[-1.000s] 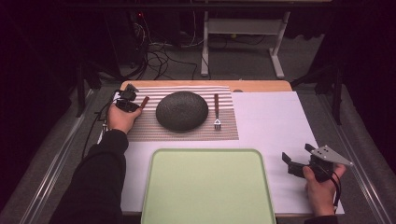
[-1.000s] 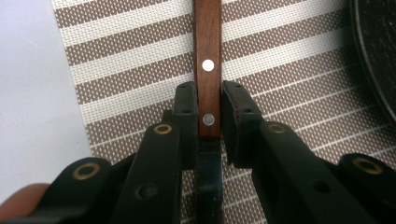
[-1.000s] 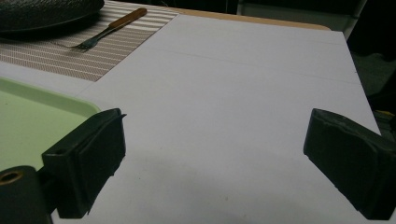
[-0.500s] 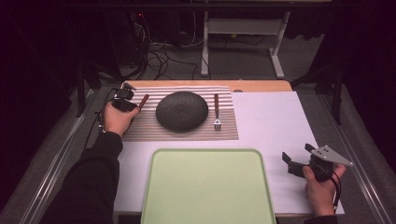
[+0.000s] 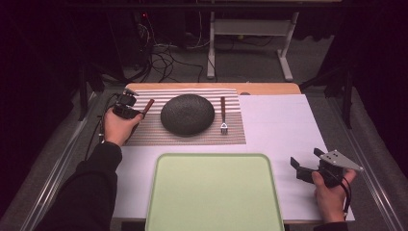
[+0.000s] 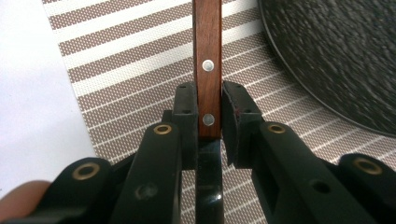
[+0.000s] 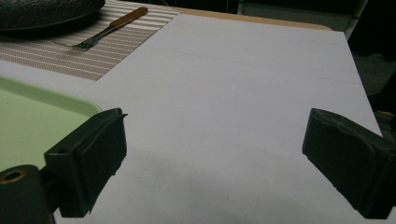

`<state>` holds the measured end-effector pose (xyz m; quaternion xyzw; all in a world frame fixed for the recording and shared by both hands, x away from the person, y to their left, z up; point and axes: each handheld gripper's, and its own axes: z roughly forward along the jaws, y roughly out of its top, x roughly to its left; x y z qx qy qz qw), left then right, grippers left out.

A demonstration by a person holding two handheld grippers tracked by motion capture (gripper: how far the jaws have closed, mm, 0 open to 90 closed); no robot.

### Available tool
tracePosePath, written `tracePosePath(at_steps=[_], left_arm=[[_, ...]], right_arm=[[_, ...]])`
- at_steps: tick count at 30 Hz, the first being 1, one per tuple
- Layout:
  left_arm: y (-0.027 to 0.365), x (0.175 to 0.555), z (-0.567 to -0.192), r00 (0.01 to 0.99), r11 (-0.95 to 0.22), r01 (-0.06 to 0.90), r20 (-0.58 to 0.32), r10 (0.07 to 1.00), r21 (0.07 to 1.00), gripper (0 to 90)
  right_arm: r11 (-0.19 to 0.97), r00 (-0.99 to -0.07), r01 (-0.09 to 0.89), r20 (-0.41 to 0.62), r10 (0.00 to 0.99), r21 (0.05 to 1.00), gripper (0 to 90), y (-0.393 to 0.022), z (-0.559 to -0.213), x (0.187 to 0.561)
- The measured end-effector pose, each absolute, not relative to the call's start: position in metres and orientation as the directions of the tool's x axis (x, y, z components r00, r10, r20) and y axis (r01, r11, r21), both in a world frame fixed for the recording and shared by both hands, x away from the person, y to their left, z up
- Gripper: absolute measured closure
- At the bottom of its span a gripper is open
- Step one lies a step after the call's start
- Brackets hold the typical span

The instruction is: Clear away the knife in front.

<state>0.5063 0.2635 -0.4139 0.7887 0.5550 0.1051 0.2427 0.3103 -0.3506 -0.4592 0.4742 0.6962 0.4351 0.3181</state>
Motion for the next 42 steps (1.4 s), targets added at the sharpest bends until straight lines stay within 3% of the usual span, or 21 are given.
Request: tracePosePath(at_steps=[26,32,42], left_arm=[[0.243,0.466,-0.403,0.47,-0.33,0.774,-0.141,0.872,0.541,73.9],[0.238,0.457,-0.399,0.494,-0.347,0.761,-0.142,0.858,0.549,73.9],[0.229,0.439,-0.394,0.531,-0.371,0.737,-0.146,0.835,0.564,73.9]], right_arm=[[0.158,-0.37,0.371,-0.011,0.929,0.915,5.7,-0.353,-0.459,0.309],[0.148,-0.367,0.368,-0.003,0.93,0.918,0.3,-0.354,-0.458,0.309],[0.14,-0.371,0.36,0.004,0.929,0.922,0.1,-0.355,-0.458,0.308]])
